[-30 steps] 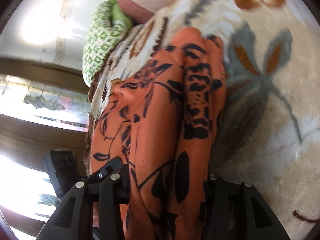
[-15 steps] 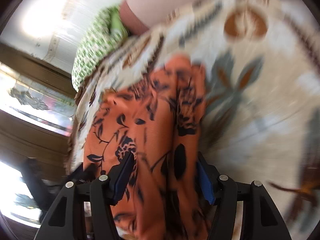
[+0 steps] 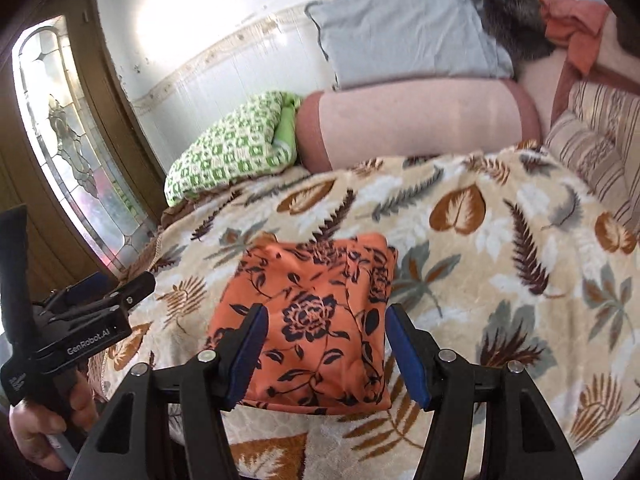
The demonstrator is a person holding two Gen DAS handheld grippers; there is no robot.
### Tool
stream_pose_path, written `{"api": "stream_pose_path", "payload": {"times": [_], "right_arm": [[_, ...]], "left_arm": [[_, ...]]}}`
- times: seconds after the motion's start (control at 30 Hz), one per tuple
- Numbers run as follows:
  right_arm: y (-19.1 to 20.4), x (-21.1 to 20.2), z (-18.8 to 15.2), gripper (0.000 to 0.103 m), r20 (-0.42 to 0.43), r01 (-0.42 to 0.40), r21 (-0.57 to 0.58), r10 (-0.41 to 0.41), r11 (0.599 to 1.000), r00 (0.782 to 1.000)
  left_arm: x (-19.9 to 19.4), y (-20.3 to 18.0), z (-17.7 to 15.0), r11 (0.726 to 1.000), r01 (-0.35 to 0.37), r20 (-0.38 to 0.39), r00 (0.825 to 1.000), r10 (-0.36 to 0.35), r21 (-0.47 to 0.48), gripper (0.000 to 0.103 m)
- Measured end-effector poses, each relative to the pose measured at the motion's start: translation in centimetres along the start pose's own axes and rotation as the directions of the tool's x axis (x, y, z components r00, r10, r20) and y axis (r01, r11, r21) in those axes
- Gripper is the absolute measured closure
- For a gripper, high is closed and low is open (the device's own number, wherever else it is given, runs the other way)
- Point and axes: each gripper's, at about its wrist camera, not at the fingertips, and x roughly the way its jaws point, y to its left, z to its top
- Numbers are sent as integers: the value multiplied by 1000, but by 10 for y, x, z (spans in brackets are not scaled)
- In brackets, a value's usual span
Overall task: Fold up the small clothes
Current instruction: 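Release the shirt and pull the right gripper back from the square bundle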
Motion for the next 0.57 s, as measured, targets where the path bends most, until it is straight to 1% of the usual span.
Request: {"api": "stream_pose_path", "payload": {"times": [0.17,0.37,0.43,0.57], "right_arm": [[9,-20,-1,38,36,-17,-25,18,1000,999],[14,-21,-4,38,29,-27,-34,28,999,999],[17,-21,-5,38,28,-25,-42,26,999,999],[19,-18,-6,38,29,-35,-38,36,999,999]], "left_arm": [[-21,1,5,1000,-4,37,999,5,-21,10],[-30,-1,8,1000,3,57,998,-2,-15,10],[-30,-2,8,1000,22,55,998,-22,-14,10],[-28,3,6,997,64,78,995,-61,-38,10]]}}
